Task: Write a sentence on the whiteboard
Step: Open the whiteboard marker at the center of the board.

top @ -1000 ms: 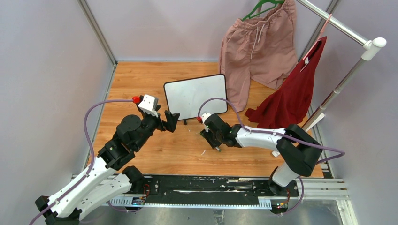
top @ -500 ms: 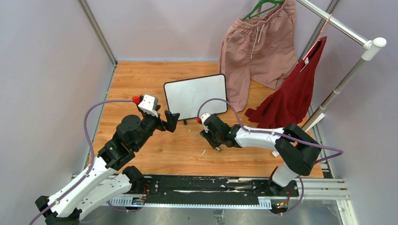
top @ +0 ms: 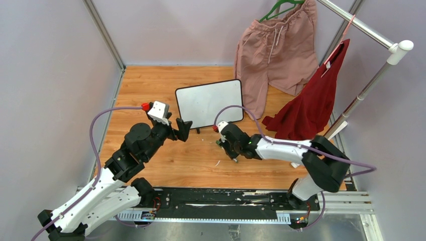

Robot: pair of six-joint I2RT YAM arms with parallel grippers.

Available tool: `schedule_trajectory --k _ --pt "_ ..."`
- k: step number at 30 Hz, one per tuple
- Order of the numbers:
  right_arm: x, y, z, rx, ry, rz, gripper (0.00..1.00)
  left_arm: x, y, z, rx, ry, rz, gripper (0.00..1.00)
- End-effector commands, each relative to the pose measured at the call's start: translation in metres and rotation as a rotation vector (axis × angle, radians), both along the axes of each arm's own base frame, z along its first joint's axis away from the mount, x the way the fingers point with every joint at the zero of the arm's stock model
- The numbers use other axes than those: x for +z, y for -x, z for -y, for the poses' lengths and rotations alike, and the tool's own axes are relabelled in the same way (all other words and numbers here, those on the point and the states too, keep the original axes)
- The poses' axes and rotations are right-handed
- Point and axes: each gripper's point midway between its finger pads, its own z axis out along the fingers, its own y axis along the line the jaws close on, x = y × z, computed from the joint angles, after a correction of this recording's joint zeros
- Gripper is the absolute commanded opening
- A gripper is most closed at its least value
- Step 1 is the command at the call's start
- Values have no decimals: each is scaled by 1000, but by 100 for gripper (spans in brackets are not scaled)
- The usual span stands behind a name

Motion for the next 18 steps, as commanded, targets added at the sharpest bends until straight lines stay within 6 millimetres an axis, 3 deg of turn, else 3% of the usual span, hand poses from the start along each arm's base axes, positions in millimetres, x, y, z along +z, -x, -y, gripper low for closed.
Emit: schedule_trajectory --k 1,8,12,18 --pt "40 7 1 -24 -100 47 0 6 0 1 3 25 17 100" --pt "128 15 -3 3 -336 167 0 19 6 16 -74 124 59 100" --pt "183 25 -5 41 -517 247 0 45 14 28 -135 294 87 99" --pt "240 32 -7 62 -686 320 0 70 17 48 -197 442 2 98"
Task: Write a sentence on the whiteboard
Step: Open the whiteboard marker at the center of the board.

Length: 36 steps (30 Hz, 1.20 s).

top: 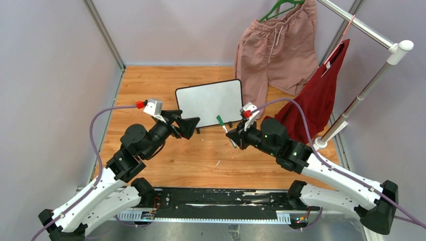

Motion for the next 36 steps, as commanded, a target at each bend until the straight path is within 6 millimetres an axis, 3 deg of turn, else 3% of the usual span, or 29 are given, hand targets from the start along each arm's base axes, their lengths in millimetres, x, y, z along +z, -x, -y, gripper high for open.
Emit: schedule_trajectory --k 1,6,10,17,25,36 --pt "42 12 -12 56 -138 43 0 43 7 20 -83 187 -32 98" --pt "70 12 -16 53 -195 84 0 62 11 43 -188 306 -72 96" --pt "79 11 -22 55 -203 107 0 60 9 58 -229 313 -136 91" --pt "85 15 -26 74 -206 120 0 46 3 68 -233 306 -224 81" --pt "86 11 -24 45 -195 126 0 42 5 80 -286 317 -252 65" --pt "87 12 -28 53 -194 124 0 36 9 87 -327 306 -266 55"
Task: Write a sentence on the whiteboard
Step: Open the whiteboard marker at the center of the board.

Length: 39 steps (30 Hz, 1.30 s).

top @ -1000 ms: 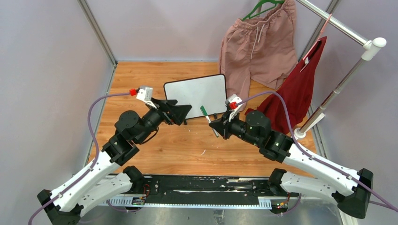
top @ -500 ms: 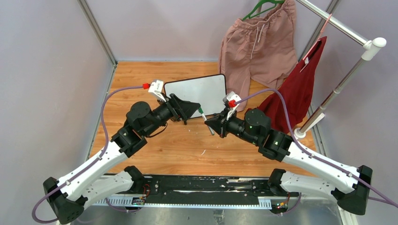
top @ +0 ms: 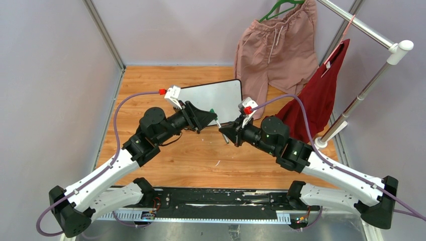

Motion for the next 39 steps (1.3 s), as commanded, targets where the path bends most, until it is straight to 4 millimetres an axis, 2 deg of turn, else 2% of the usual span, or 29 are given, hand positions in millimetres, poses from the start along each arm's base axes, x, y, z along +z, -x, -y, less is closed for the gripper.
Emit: schedule_trajectory --k 1,13,20,22,25,28,32,34,35,36,38,39 --pt "24 3 -5 10 -40 42 0 19 5 4 -35 44 43 54" --pt "24 4 -7 15 -32 39 0 17 7 7 -50 51 38 40" --pt "24 5 -8 16 -33 40 0 16 10 7 -63 57 36 26" --pt "25 5 -8 16 -35 42 0 15 11 7 -66 60 34 27" --pt "26 5 -8 16 -37 43 0 14 12 8 -72 63 28 35" --pt "26 5 -9 16 -36 42 0 12 13 9 -79 62 24 36" --pt "25 6 -10 20 -34 40 0 12 12 7 -68 64 26 24" --pt "25 7 -11 24 -33 37 0 13 12 4 -59 66 31 12" --pt "25 7 -11 25 -37 30 3 13 12 4 -55 67 33 6" --pt "25 7 -12 22 -45 20 14 14 13 3 -53 68 35 0" --pt "28 8 -14 25 -74 1 41 14 13 1 -49 72 35 0" --pt "30 9 -16 30 -89 -6 50 14 14 0 -49 74 36 0"
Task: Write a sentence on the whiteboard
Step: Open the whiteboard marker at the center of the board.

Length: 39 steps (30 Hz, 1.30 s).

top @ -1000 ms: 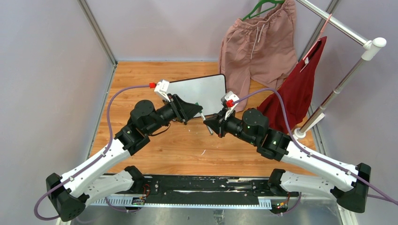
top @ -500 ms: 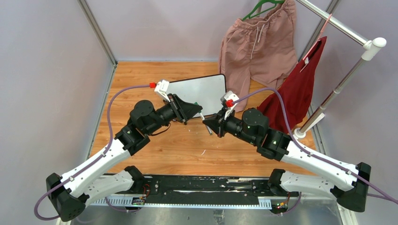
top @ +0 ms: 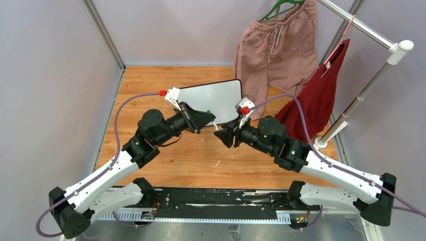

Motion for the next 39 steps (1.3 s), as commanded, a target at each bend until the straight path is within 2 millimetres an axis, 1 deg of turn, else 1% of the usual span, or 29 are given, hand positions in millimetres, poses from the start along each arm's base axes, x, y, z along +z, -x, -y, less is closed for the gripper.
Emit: schedule_trajectory --k 1,3,6,8,14,21,23,24,32,34,35,39 --pt "31 5 -7 12 -100 -3 57 10 6 -5 1 31 38 0" --pt "35 5 -8 12 -107 -17 62 12 9 -8 2 41 47 0" --pt "41 6 -11 23 -121 -31 62 15 13 -14 13 62 57 0" --pt "45 12 -16 68 -132 -45 62 16 15 -17 17 74 61 0" --pt "46 16 -28 109 -140 -85 56 22 21 -21 12 98 71 0" --pt "42 15 -32 114 -128 -105 53 27 24 -23 11 114 75 0" --pt "39 14 -32 111 -122 -110 49 27 25 -23 6 117 75 0" --pt "38 14 -32 110 -121 -113 46 28 26 -23 4 117 78 0" --pt "31 18 -30 118 -113 -115 13 30 23 -28 34 132 76 0" --pt "27 19 -27 114 -108 -119 3 35 22 -29 44 146 76 0" --pt "24 19 -25 110 -107 -122 0 38 21 -30 52 154 78 0" --pt "17 22 -18 101 -106 -131 0 54 16 -39 106 182 100 0"
